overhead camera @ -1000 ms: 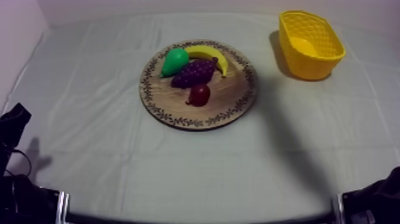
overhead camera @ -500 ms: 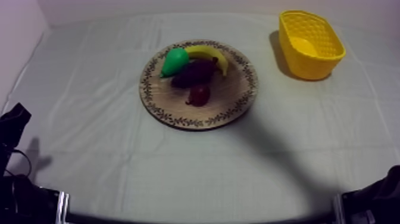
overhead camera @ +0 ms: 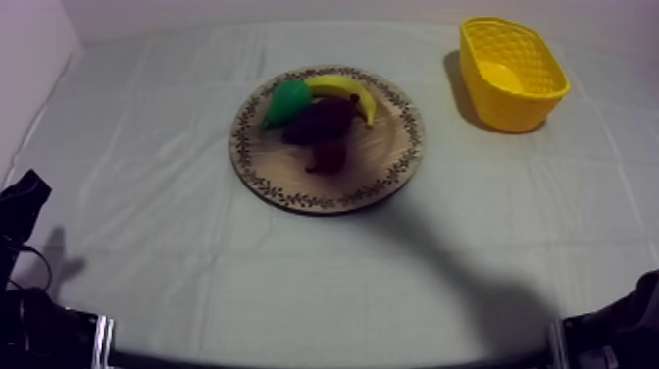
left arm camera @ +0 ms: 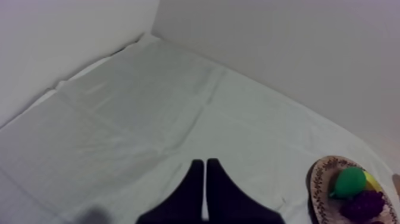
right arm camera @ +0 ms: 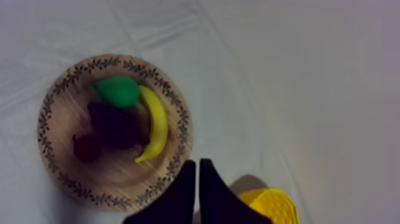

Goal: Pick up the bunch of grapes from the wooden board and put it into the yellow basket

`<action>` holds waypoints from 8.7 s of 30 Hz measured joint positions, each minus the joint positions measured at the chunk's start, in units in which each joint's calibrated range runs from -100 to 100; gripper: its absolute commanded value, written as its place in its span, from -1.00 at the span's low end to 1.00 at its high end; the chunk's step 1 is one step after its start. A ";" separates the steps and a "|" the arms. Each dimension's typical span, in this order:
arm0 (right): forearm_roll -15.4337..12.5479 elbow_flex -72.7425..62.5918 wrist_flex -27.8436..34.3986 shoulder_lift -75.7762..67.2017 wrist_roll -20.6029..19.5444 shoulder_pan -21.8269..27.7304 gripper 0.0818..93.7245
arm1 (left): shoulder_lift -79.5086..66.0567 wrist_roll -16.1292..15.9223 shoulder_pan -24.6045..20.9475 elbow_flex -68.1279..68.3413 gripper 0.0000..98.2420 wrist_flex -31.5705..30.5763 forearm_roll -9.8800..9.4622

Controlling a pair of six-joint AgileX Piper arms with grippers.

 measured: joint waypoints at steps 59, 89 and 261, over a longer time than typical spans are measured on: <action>2.02 16.42 -10.29 2.56 11.62 -5.26 0.55 | 0.00 0.18 0.00 0.00 -1.00 0.00 0.00; 3.70 13.89 -20.04 22.17 11.43 -3.90 0.46 | 0.00 0.24 0.00 0.00 -1.00 0.00 0.00; 0.31 29.00 -31.86 14.90 -15.29 24.61 -0.14 | 0.00 0.29 0.00 0.00 -1.00 0.00 0.00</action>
